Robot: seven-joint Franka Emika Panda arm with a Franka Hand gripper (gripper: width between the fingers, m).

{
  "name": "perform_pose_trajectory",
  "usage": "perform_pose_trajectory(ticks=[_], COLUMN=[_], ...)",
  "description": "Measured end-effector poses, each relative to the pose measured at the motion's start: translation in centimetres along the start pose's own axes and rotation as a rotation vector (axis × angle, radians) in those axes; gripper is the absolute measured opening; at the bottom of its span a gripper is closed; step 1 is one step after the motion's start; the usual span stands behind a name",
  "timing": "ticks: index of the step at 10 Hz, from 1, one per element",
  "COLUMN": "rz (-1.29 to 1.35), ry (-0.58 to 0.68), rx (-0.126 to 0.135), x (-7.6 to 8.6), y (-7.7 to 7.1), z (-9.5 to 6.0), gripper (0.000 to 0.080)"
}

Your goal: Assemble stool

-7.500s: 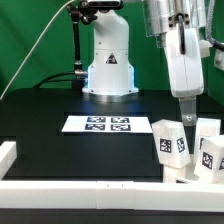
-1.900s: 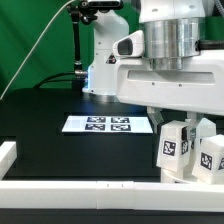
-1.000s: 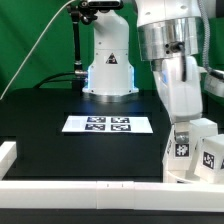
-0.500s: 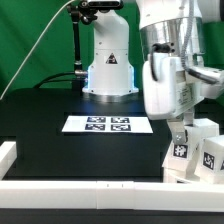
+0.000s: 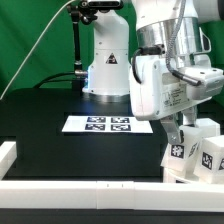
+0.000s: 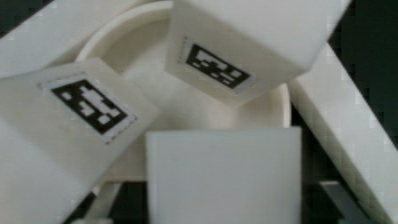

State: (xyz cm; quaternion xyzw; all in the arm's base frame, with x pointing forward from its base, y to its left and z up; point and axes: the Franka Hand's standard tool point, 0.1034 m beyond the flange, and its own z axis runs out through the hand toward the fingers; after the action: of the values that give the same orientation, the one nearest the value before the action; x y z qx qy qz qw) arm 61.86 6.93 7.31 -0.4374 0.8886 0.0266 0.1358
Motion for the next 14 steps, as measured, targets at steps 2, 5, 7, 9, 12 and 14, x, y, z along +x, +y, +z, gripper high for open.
perform_pose_trajectory(ticks=[2,5,7,9,12,14], rz=[-0.129,-0.345,-0.477,-0.63,-1.099,-1.407], ry=[-0.005,-0.035,-0.037,-0.038,-0.007,-0.014], rx=[-0.024,-0.023,-0.019,-0.017,-0.023,-0.02], x=[-0.2,-1.3,-1.3,-1.3,-1.2,-0.9], y=[-0.3,-1.1,-1.2,-1.2,-1.6,-2.0], z=[-0.6,-2.5,-2.6,-2.5,-2.9,-3.0], gripper=[0.0593,0.0646,0.0649,0.0649,0.0649,0.0649])
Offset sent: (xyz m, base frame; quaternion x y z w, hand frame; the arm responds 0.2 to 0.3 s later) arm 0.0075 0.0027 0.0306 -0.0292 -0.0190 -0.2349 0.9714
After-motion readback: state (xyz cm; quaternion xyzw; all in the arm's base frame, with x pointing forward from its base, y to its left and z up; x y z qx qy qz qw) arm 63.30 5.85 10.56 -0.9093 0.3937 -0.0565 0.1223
